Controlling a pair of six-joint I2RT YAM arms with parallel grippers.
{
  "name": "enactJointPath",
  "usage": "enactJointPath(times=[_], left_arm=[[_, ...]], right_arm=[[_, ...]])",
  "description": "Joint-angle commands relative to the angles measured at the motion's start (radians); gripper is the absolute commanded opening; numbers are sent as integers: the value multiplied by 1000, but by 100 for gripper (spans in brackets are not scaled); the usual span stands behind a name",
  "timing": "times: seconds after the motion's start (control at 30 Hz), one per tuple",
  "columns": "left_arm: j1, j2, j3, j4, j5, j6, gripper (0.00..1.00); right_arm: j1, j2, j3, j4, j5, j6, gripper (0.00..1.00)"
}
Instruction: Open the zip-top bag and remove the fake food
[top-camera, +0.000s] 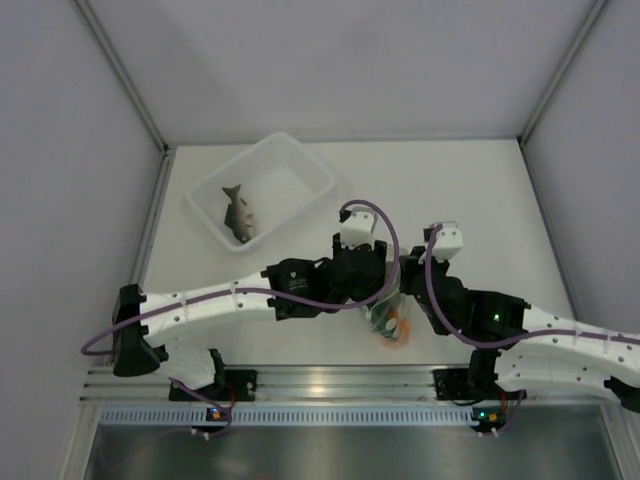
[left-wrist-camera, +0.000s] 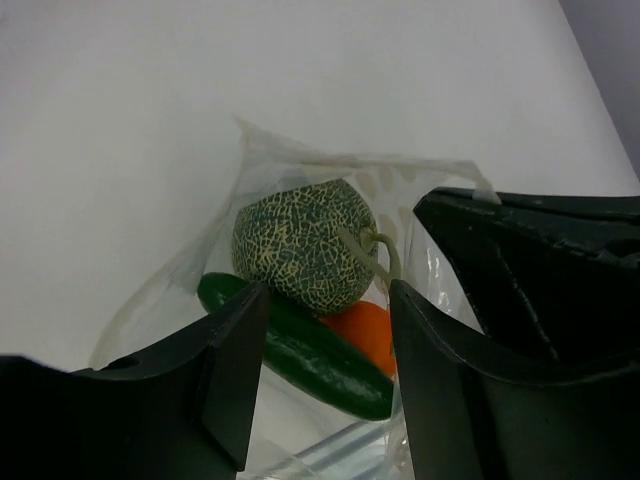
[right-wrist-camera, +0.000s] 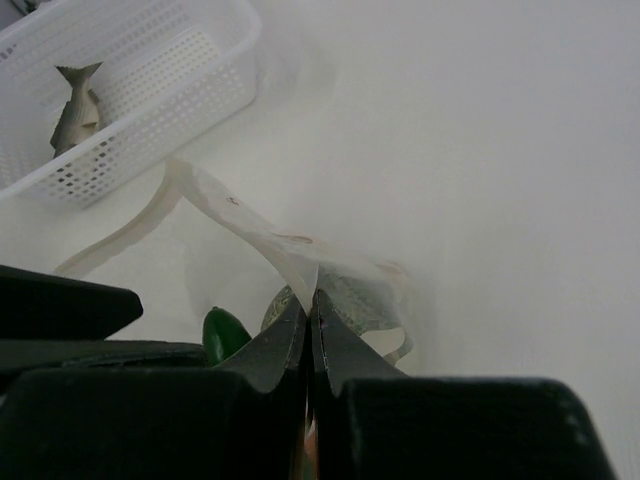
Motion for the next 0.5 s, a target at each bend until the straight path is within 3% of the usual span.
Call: enactJointPath(times=[0.0, 0.27, 0.47], left_arm=[[-13, -9, -42, 36, -21, -124, 57], [-13, 8, -140, 36, 18, -331, 57], [-10, 91, -143, 34, 13, -374, 56]], right_arm=[[-11, -15, -3, 5, 43, 24, 0], [-13, -10, -15, 4, 49, 47, 0], [-13, 1, -40, 25, 49, 70, 0]])
